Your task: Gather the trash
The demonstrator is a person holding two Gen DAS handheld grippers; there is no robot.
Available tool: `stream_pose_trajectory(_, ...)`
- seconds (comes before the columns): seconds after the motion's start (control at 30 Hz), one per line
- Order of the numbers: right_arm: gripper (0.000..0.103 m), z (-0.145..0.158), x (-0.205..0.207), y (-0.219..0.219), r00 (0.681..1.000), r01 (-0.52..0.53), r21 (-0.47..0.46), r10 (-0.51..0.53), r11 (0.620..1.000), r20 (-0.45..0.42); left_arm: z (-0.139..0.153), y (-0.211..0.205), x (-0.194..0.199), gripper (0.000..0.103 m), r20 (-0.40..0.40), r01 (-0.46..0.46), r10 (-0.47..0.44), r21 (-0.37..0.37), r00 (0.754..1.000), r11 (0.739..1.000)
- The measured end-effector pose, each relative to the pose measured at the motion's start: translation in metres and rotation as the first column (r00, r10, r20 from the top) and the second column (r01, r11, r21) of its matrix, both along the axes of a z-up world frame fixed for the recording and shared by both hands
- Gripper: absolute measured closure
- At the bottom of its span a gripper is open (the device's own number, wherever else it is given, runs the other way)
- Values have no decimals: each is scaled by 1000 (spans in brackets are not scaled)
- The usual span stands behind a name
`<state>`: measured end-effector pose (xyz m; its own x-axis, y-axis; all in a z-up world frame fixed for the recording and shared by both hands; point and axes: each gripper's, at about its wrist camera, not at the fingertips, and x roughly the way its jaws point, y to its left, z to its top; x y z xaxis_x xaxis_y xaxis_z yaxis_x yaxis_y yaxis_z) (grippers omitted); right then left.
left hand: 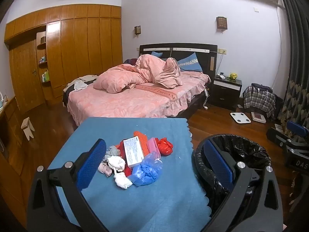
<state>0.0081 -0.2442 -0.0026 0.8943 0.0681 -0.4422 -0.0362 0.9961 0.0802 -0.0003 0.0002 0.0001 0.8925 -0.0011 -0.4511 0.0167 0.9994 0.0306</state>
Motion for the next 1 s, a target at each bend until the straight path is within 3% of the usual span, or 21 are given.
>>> stream_pose_trajectory(1.0,6,-1,0,0,1000,0,-1,0,1000,0,0,0,1,5,-8,0,0,2,1000,1000)
